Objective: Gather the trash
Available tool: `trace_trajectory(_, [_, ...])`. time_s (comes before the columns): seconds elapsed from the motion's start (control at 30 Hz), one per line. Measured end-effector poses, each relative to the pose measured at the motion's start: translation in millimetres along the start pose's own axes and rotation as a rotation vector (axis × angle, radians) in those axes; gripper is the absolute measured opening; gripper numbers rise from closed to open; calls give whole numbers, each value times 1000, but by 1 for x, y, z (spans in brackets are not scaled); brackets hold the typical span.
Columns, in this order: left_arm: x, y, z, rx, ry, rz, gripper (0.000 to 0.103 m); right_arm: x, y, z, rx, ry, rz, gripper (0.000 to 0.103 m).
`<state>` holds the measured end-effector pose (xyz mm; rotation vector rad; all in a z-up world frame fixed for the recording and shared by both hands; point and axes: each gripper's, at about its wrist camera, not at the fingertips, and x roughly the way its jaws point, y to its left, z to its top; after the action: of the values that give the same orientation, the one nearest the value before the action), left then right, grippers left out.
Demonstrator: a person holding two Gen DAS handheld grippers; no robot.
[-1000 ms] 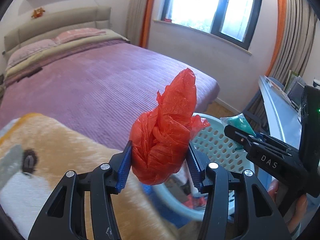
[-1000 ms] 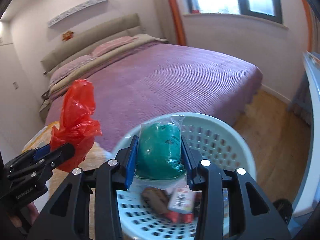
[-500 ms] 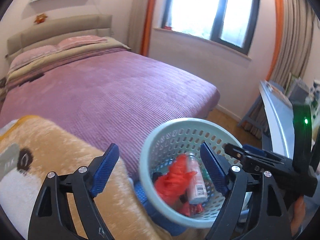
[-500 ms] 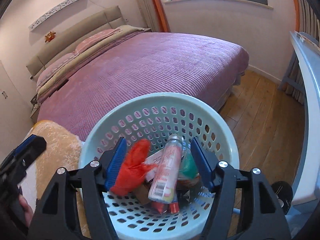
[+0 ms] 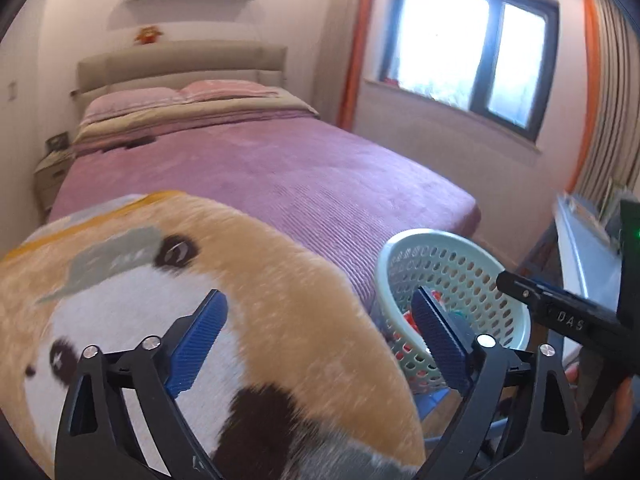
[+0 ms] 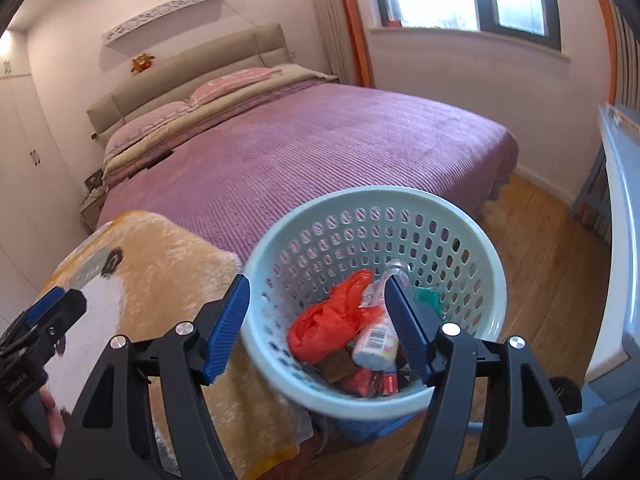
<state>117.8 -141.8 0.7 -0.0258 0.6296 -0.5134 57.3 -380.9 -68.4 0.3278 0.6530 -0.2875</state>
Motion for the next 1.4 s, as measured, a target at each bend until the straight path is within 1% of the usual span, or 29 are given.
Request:
trace_trajectory(0.07, [-13, 11, -7, -9, -46, 54, 94, -11, 9, -6, -14, -44, -11, 72])
trace_trajectory(0.13, [-24, 14, -13, 12, -104, 113, 94, -23, 18, -10, -35, -102, -40, 75])
trace_trajectory(0.2, [-36, 11, -24, 72, -180, 160, 95, -37, 25, -14, -59, -177, -89, 79])
trace_trajectory(0.27, [-41, 3, -31, 125, -217, 217, 95, -53, 32, -18, -83, -262, -119, 85])
trace_trajectory(0.33, [-45, 2, -37, 137, -225, 226, 95, -70, 41, -23, -107, -348, -121, 88])
trace_trajectory(0.37, [-48, 5, -38, 123, -229, 227, 95, -77, 45, -25, -118, -385, -121, 91])
trace_trajectory(0.4, [-50, 7, -39, 104, -234, 227, 95, -83, 50, -27, -125, -420, -124, 92])
trace_trajectory(0.47, [-54, 12, -41, 66, -253, 238, 95, -92, 57, -32, -136, -469, -123, 93])
trace_trajectory(0.5, [-54, 13, -42, 59, -265, 254, 95, -94, 60, -34, -138, -479, -122, 93])
trace_trajectory(0.57, [-54, 16, -46, 62, -295, 301, 95, -93, 62, -38, -143, -476, -112, 93])
trace_trajectory(0.63, [-53, 19, -47, 57, -284, 324, 95, -85, 64, -44, -147, -458, -88, 93])
trace_trajectory(0.73, [-56, 25, -48, 30, -289, 325, 95, -72, 66, -55, -147, -437, -68, 93])
trace_trajectory(0.93, [-59, 25, -50, 35, -295, 335, 95, -54, 71, -66, -158, -404, -50, 93])
trace_trajectory(1.13, [-58, 24, -51, 38, -284, 333, 95, -53, 73, -68, -172, -409, -46, 92])
trace_trajectory(1.4, [-56, 27, -51, 27, -275, 332, 95, -49, 78, -69, -177, -390, -35, 93])
